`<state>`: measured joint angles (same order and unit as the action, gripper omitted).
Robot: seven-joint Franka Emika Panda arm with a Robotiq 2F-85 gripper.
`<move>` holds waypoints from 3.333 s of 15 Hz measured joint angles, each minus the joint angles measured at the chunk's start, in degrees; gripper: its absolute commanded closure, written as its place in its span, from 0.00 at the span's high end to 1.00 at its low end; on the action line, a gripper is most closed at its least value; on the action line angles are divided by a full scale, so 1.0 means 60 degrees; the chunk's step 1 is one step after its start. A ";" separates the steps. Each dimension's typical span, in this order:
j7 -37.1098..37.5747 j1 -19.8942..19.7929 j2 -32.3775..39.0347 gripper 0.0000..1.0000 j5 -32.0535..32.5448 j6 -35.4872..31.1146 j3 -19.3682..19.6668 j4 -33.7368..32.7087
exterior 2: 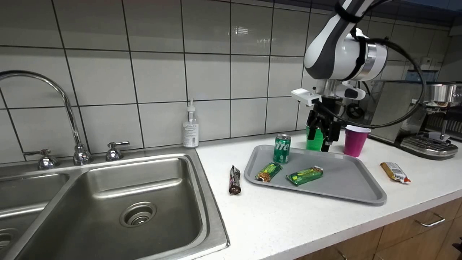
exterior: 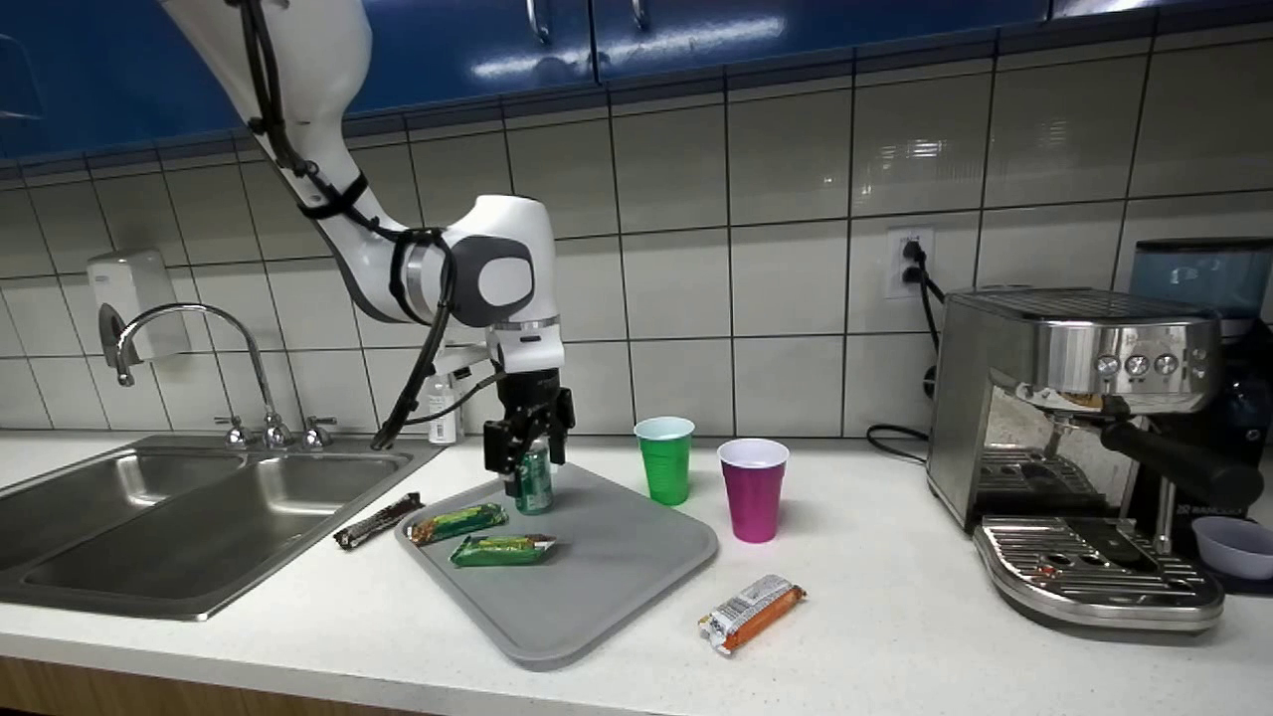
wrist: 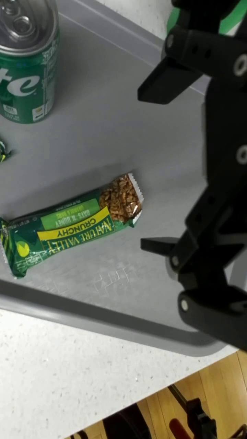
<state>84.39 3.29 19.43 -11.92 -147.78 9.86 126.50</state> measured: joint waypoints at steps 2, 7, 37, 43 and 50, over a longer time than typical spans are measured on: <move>0.0000 -0.0073 0.0105 1.00 0.0000 -0.0076 0.0045 -0.0224; 0.0007 -0.0372 0.0543 1.00 -0.0001 -0.0088 0.0159 -0.1071; 0.0898 -0.1109 0.3088 0.75 -0.0043 0.0170 0.0467 -0.4375; 0.0925 -0.1109 0.3206 0.34 -0.0043 0.0190 0.0472 -0.4516; 0.0962 -0.1109 0.3313 0.00 -0.0043 0.0193 0.0524 -0.4659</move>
<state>90.17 -3.36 39.30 -12.18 -146.62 13.01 98.55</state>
